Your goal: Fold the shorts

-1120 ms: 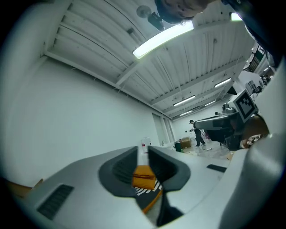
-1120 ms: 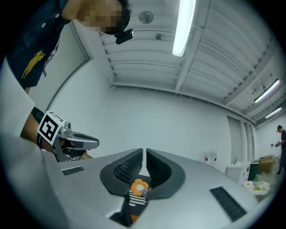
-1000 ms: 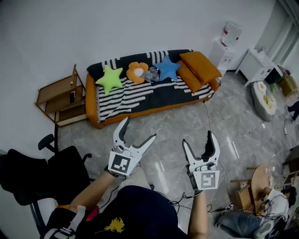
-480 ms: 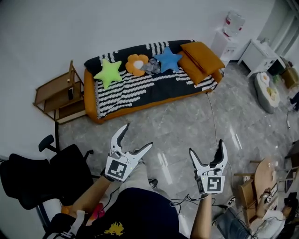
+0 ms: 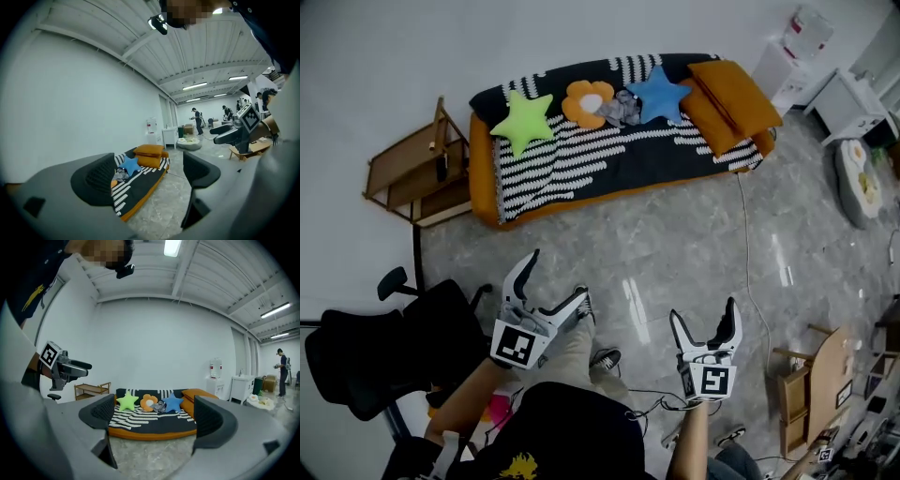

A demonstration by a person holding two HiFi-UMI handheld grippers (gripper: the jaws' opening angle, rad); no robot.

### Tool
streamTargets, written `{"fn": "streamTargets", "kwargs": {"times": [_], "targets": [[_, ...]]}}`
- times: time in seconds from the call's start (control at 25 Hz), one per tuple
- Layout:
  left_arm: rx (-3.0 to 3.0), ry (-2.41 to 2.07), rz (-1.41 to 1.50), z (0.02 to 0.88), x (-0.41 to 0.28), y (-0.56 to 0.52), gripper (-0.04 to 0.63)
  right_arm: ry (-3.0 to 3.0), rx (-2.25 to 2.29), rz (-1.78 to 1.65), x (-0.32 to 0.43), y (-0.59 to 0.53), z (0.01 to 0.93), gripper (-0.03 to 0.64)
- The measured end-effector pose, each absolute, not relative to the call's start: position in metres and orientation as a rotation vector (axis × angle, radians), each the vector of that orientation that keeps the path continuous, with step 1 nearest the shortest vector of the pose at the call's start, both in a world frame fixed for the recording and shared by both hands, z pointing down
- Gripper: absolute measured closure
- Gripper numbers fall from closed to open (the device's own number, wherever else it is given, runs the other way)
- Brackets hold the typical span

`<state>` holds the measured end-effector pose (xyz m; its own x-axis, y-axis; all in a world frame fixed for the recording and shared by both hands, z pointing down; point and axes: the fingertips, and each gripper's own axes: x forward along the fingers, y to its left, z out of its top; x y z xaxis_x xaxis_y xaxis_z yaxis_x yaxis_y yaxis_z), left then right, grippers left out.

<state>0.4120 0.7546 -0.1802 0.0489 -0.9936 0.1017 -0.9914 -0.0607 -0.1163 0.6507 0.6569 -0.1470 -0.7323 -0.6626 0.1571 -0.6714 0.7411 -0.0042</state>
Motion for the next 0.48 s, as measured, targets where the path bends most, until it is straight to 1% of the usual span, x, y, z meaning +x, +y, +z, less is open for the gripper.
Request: {"fn": "streamTargets", "kwargs": {"times": [0.2,0.36,0.48], "targets": [[-2.227,2.095,-0.324,-0.191,0.35,0.704,0.129,-2.779,1.032,0.056,0.576,0.614,-0.163,0.098],[-2.22,2.119,-0.207,-0.213,0.3,0.669,0.129,-2.789,0.998,-0.034,0.507,0.581,-0.203,0.11],[-2.253,2.101,-0.237,-0.214,0.276,0.648,0.129,-2.781,0.986,-0.07,0.463,0.563,-0.224,0.12]]}}
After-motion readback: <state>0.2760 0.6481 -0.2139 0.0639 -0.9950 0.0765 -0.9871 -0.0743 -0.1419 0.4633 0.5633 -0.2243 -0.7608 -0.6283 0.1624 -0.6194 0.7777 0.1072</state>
